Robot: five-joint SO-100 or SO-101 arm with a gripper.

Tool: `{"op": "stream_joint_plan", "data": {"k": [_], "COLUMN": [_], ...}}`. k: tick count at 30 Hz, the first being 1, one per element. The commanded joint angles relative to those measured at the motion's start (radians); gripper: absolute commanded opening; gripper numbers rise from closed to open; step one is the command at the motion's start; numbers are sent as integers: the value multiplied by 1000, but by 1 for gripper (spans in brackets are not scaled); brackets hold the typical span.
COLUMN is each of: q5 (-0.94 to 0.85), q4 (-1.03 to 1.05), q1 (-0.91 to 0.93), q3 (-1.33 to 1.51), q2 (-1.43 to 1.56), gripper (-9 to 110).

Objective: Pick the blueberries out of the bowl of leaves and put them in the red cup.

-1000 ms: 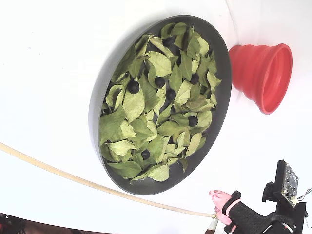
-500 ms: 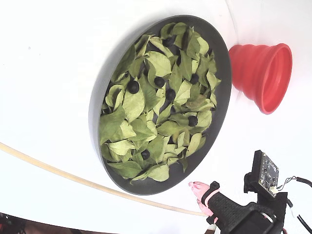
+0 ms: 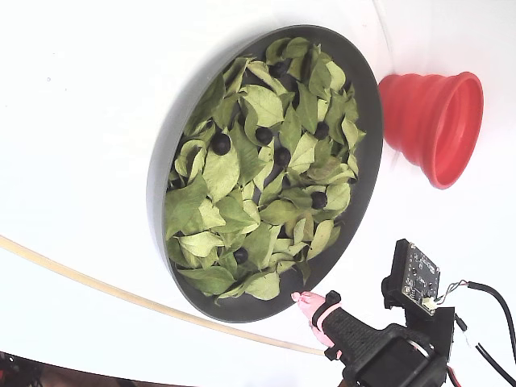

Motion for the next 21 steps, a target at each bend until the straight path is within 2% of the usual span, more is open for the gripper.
{"op": "stream_joint_plan", "data": {"k": [1, 21], "q5": [-8, -18], "q4": [-52, -278], "q1": [11, 14], "q3": [-8, -54], "q2": [-28, -305], "gripper": [15, 15]}}
